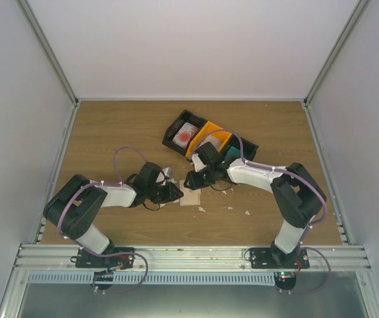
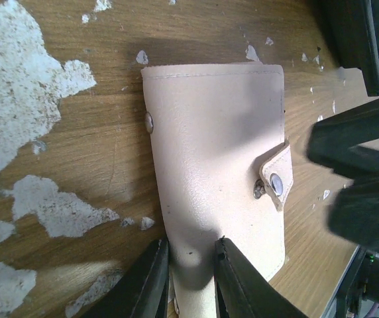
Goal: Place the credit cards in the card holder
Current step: Close the card holder at the center of the board.
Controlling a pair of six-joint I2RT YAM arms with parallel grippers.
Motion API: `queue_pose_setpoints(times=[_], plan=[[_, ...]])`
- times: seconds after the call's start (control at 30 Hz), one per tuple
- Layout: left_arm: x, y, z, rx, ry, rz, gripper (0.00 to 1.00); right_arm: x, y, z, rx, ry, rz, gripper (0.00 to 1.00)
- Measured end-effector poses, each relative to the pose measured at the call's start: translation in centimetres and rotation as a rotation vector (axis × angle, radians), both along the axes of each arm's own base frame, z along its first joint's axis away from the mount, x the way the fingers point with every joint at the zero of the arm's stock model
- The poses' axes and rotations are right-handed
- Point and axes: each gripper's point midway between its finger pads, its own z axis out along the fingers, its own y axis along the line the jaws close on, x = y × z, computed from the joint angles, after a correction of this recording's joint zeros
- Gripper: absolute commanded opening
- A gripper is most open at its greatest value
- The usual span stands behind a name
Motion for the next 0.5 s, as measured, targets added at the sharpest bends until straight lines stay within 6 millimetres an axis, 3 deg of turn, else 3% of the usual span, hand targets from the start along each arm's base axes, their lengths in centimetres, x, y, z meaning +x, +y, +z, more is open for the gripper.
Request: queue_pose_setpoints(times=[0.23,0.5], plan=[[0.0,0.0,0.0,0.0,-0.001,-0.001,0.24,0.8,-0.9,2.6,-0.017,-0.074,-0.038,0.23],[0.0,0.0,0.0,-0.001,-0.001,-0.001,0.24,0.0,-2.1,1.3,-0.084,-0.027,-0.056,0.23]])
